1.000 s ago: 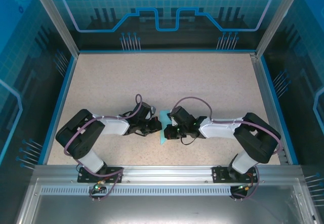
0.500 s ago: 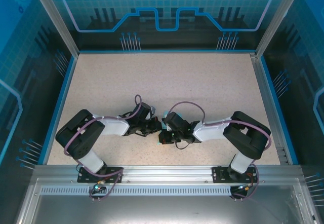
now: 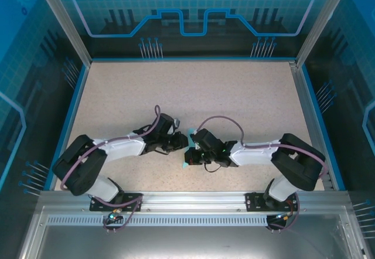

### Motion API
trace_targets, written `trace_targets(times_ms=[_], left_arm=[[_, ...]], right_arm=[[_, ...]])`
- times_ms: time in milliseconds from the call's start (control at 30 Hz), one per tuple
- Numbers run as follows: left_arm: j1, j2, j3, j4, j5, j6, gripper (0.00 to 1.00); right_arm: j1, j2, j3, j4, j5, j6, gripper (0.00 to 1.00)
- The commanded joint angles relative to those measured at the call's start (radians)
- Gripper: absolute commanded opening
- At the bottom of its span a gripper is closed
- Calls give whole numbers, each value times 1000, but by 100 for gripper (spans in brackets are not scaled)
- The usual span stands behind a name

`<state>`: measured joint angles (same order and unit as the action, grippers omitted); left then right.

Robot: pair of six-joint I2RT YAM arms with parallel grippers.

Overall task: Fold a paper plane with a square sheet of paper (pick it up from the middle)
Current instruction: Third fold the triangle at the center of the table.

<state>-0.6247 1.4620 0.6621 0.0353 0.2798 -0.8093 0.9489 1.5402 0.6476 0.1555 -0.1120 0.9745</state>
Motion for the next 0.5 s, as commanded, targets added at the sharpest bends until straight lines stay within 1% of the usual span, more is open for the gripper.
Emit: trace_targets(times_ms=[0,67,167,333,467], left_arm=[[-6,-64,21,-74,-6,23,21],[-6,-79,-8,-66,10,1,20],[-28,-105,-61,-44,30,-37,16],[-82,-162,-132,-43,26,-91,12],[-96,-205,-169,-56,25,-110,12]], right_arm=[[-52,-56,-46,6,40,39,2],[-82,-72,-57,-17,39,46,2],[-105,-74,-64,-31,28,48,2],[-112,-43,-63,-13,-4,45,2],[-113,-8,-52,10,-40,45,2]])
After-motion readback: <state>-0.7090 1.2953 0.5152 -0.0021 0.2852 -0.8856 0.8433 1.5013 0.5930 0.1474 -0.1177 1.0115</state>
